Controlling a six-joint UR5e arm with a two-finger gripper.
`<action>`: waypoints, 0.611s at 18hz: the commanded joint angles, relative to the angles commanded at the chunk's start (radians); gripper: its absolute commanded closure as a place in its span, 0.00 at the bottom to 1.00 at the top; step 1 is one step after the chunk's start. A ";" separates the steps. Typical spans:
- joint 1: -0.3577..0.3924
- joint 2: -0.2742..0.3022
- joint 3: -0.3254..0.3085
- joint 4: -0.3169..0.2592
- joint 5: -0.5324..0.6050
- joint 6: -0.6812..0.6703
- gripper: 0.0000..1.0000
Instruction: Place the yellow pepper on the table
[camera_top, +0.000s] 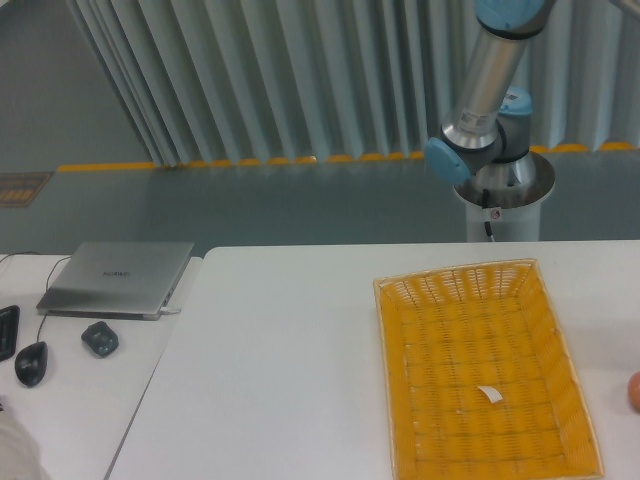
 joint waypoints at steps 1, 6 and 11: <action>-0.017 0.014 -0.005 -0.015 0.000 0.002 0.00; -0.129 0.069 -0.008 -0.040 0.000 0.037 0.00; -0.232 0.095 -0.008 -0.046 0.002 0.133 0.00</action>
